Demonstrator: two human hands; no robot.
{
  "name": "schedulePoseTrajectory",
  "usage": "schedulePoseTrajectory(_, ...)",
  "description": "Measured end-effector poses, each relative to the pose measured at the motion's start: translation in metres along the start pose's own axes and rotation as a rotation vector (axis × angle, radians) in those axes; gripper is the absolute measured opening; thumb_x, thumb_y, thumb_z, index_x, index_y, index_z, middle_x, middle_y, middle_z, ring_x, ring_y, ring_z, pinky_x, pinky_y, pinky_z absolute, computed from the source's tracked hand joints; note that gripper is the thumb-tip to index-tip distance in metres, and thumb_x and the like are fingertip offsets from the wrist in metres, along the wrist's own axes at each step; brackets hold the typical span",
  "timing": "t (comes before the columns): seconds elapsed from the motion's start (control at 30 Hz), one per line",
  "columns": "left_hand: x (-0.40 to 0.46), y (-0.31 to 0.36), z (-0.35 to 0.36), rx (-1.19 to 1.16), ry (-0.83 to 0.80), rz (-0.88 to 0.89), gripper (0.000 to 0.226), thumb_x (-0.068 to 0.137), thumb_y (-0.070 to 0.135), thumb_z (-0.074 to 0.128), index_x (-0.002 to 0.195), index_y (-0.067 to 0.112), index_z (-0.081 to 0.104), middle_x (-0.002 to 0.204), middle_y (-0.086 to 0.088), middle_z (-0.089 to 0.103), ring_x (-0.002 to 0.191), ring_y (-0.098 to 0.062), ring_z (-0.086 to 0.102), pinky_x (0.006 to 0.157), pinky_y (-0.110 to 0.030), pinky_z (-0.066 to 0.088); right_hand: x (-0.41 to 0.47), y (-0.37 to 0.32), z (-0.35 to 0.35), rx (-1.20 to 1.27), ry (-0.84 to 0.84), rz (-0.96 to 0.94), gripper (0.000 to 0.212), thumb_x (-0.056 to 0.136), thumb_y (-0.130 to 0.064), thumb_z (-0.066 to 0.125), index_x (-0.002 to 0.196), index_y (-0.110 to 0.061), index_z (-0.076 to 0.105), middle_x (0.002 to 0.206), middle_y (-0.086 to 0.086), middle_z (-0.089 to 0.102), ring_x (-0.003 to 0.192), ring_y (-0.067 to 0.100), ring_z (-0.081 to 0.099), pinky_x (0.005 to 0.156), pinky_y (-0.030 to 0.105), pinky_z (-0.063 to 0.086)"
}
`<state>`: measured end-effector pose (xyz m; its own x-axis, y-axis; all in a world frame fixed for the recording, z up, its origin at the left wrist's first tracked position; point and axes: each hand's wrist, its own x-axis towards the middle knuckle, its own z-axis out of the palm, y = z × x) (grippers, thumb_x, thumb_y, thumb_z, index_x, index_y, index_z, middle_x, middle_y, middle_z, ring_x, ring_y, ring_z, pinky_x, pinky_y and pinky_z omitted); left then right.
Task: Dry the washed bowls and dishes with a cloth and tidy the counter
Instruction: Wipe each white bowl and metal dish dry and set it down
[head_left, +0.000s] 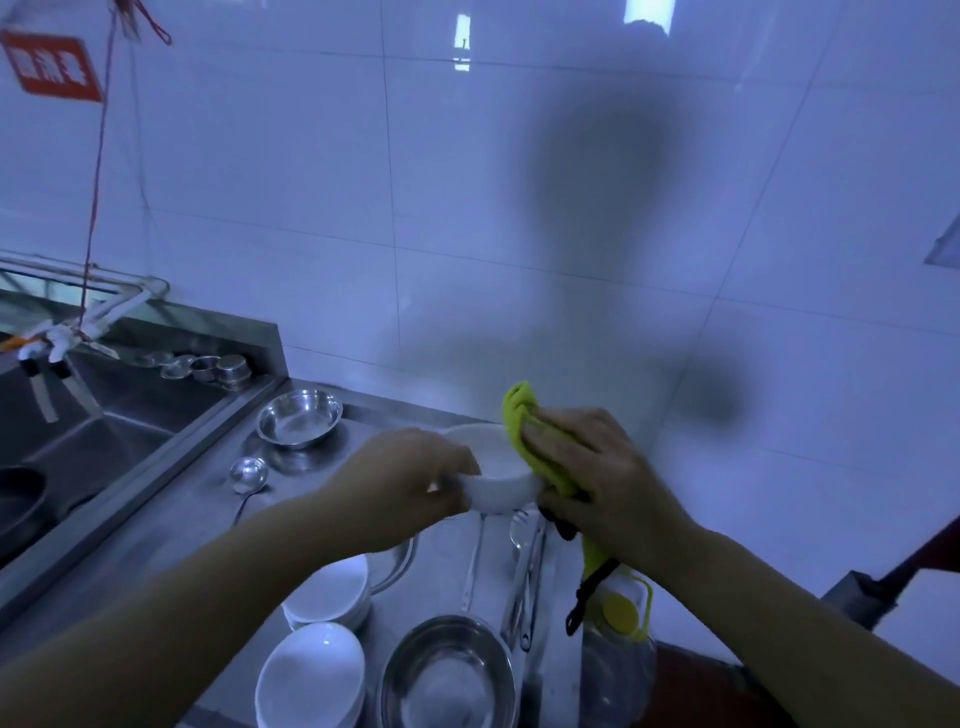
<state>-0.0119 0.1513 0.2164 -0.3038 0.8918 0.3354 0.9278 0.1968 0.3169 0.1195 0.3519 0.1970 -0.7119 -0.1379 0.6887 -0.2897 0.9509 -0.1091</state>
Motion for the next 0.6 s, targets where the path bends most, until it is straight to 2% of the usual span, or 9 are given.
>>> schedulePoseTrajectory(0.07,-0.003,-0.002,0.006,-0.4,0.014,-0.232,0.023,0.072,0.031,0.063,0.082,0.011,0.066,0.075,-0.005,0.065,0.071,-0.017,0.057,0.067,-0.029,0.042,-0.003,-0.002,-0.005,0.094,0.18,0.195,0.053,0.07,-0.005,0.078,0.121,-0.004,0.063,0.117,0.002,0.059,0.105,0.023,0.057,0.095,0.016,0.042)
schedulePoseTrajectory(0.13,-0.003,0.001,0.014,-0.87,0.094,-0.367,0.03,0.071,0.026,0.067,0.083,-0.001,0.063,0.074,-0.017,0.06,0.07,-0.022,0.055,0.07,-0.033,0.043,0.0,-0.007,-0.004,0.164,0.296,0.344,0.053,0.071,-0.005,0.079,0.121,-0.003,0.062,0.118,-0.002,0.057,0.106,0.022,0.058,0.095,0.013,0.041)
schedulePoseTrajectory(0.17,0.0,0.003,0.019,-1.065,0.124,-0.389,0.027,0.072,0.02,0.069,0.083,-0.004,0.062,0.074,-0.017,0.061,0.071,-0.021,0.056,0.07,-0.032,0.044,0.003,-0.013,-0.001,0.184,0.329,0.352,0.048,0.076,-0.01,0.076,0.121,-0.001,0.061,0.12,-0.003,0.056,0.108,0.02,0.056,0.096,0.014,0.04)
schedulePoseTrajectory(0.23,0.007,0.01,0.028,-1.281,0.165,-0.366,0.012,0.076,0.012,0.068,0.084,0.003,0.067,0.076,-0.012,0.067,0.071,-0.02,0.061,0.068,-0.028,0.049,0.008,-0.028,0.008,0.16,0.338,0.245,0.041,0.091,-0.029,0.06,0.12,0.001,0.062,0.126,0.003,0.055,0.113,0.02,0.051,0.101,0.022,0.038)
schedulePoseTrajectory(0.3,0.014,0.016,0.033,-1.399,0.198,-0.339,0.008,0.08,0.008,0.065,0.083,0.009,0.072,0.08,-0.01,0.071,0.072,-0.019,0.065,0.067,-0.026,0.053,0.005,-0.039,0.02,0.068,0.291,0.115,0.043,0.099,-0.036,0.043,0.123,-0.005,0.062,0.134,0.008,0.054,0.12,0.022,0.047,0.103,0.034,0.037)
schedulePoseTrajectory(0.37,0.017,0.02,0.034,-1.457,0.215,-0.316,0.012,0.08,0.006,0.064,0.09,0.007,0.072,0.085,-0.014,0.071,0.077,-0.02,0.066,0.069,-0.027,0.053,-0.002,-0.042,0.026,-0.049,0.286,0.053,0.038,0.098,-0.032,0.043,0.127,-0.014,0.06,0.138,0.004,0.052,0.125,0.021,0.045,0.1,0.039,0.037)
schedulePoseTrajectory(0.47,0.018,0.026,0.036,-1.45,0.192,-0.259,0.025,0.081,0.006,0.061,0.103,-0.004,0.065,0.096,-0.023,0.068,0.085,-0.027,0.064,0.077,-0.034,0.053,0.001,-0.04,0.022,-0.132,0.32,0.05,0.034,0.096,-0.031,0.05,0.126,-0.022,0.062,0.138,-0.002,0.053,0.122,0.022,0.049,0.094,0.041,0.038)
schedulePoseTrajectory(0.53,0.017,0.033,0.037,-1.384,0.163,-0.198,0.02,0.083,0.005,0.057,0.1,-0.003,0.064,0.092,-0.019,0.069,0.084,-0.024,0.064,0.076,-0.032,0.052,0.012,-0.035,0.016,-0.176,0.32,0.08,0.03,0.094,-0.032,0.053,0.12,-0.024,0.067,0.132,-0.003,0.058,0.117,0.023,0.052,0.093,0.041,0.038)
schedulePoseTrajectory(0.6,0.016,0.039,0.037,-1.331,0.135,-0.155,0.015,0.084,0.006,0.055,0.091,0.007,0.068,0.083,-0.009,0.07,0.076,-0.016,0.064,0.07,-0.024,0.05,0.027,-0.029,0.007,-0.085,0.321,0.253,0.025,0.091,-0.032,0.054,0.108,-0.028,0.071,0.12,-0.007,0.064,0.11,0.02,0.057,0.091,0.037,0.041)
